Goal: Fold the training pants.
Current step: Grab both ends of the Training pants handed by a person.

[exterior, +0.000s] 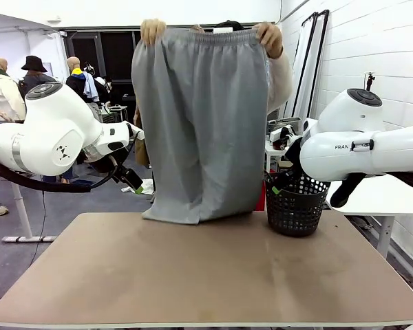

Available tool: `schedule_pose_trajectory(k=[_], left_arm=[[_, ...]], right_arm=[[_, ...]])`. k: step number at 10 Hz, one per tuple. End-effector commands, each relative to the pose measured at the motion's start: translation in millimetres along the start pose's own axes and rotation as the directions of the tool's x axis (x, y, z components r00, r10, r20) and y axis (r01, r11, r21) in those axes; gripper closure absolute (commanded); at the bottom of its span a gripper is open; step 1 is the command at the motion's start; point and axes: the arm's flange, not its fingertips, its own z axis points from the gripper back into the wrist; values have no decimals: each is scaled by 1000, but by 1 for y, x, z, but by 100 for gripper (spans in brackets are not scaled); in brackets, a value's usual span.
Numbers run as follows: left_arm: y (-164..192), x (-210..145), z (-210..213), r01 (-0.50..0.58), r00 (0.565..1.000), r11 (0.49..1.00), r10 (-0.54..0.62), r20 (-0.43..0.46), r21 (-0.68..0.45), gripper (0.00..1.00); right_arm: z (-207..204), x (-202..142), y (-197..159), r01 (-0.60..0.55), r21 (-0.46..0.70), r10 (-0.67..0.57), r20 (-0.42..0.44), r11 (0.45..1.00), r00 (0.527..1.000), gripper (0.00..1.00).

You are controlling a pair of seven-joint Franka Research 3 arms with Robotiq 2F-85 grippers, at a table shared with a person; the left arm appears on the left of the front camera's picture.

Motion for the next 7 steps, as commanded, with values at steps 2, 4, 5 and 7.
schedule_pose_trajectory(k=[2,4,5,7], left_arm=[[0,0,0,-1,1000,1000,1,-1,-2,0],[0,0,0,-1,1000,1000,1,-1,-2,0],[0,0,0,-1,1000,1000,1,-1,-2,0],[0,0,0,-1,1000,1000,1,-1,-2,0]], right_arm=[[-1,-1,0,-1,8,1,1,1000,1000,0],[-1,-1,0,-1,8,1,1,1000,1000,0],[-1,-1,0,-1,8,1,1,1000,1000,0],[-1,-1,0,-1,8,1,1,1000,1000,0]])
